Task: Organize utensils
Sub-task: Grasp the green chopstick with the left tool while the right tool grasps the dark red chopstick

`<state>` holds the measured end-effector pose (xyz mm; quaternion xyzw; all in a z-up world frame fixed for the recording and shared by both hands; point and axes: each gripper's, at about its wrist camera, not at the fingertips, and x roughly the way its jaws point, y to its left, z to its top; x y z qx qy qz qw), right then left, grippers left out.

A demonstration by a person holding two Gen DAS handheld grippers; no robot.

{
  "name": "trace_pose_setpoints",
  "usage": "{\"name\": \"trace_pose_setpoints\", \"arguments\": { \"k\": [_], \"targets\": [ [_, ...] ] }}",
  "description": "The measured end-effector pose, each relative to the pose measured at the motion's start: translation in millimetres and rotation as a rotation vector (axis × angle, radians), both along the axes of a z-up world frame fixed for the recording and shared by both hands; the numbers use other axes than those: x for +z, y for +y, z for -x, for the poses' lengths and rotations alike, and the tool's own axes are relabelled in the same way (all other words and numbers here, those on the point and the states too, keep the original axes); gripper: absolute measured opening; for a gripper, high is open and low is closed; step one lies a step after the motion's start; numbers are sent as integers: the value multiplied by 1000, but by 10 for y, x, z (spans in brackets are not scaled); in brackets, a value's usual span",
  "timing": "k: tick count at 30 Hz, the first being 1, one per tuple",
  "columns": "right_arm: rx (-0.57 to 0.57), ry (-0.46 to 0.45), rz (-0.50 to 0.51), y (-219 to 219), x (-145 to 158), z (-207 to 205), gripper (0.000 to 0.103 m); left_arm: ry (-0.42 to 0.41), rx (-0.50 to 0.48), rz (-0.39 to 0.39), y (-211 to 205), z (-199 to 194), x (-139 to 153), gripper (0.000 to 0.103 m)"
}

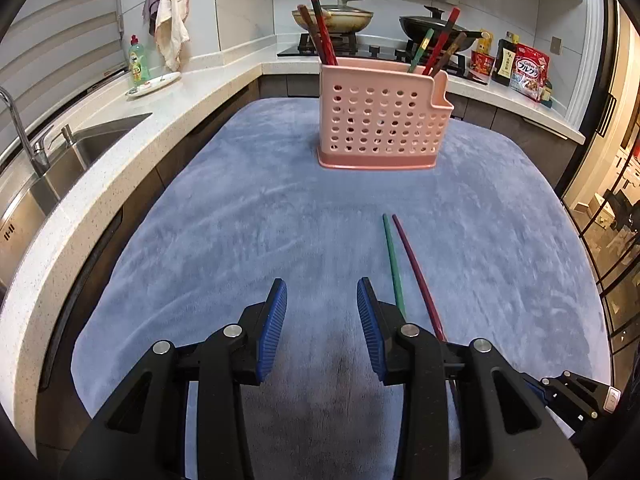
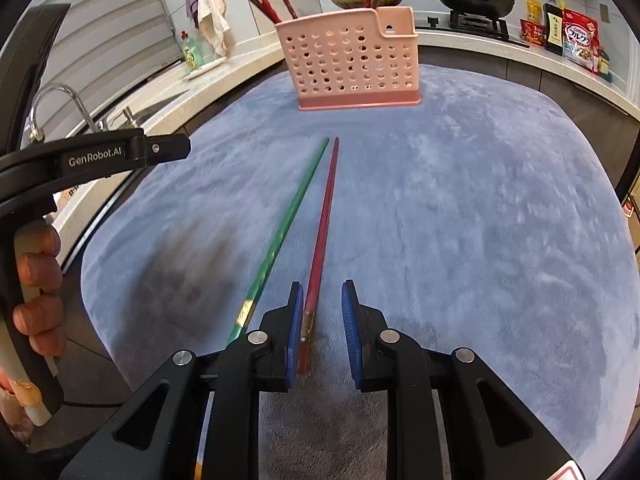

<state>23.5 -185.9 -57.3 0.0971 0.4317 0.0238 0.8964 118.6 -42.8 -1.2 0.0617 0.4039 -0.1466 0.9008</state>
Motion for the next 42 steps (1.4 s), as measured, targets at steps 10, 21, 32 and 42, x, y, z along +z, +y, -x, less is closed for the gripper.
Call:
{"name": "trace_pose_setpoints", "arguments": {
  "k": [10, 21, 32, 42],
  "targets": [
    [18, 48, 1, 77, -201, -9, 20, 43, -15, -16, -6, 96, -154, 35],
    [22, 55, 28, 105, -275, -5, 12, 71, -17, -20, -1, 116, -238, 35],
    [-37, 35, 12, -67, -184, 120, 7, 139, -67, 14, -47, 281, -397, 51],
    [-51, 29, 7, -102, -168, 153, 7, 188, -125, 3, -189, 444, -575, 51]
  ]
}}
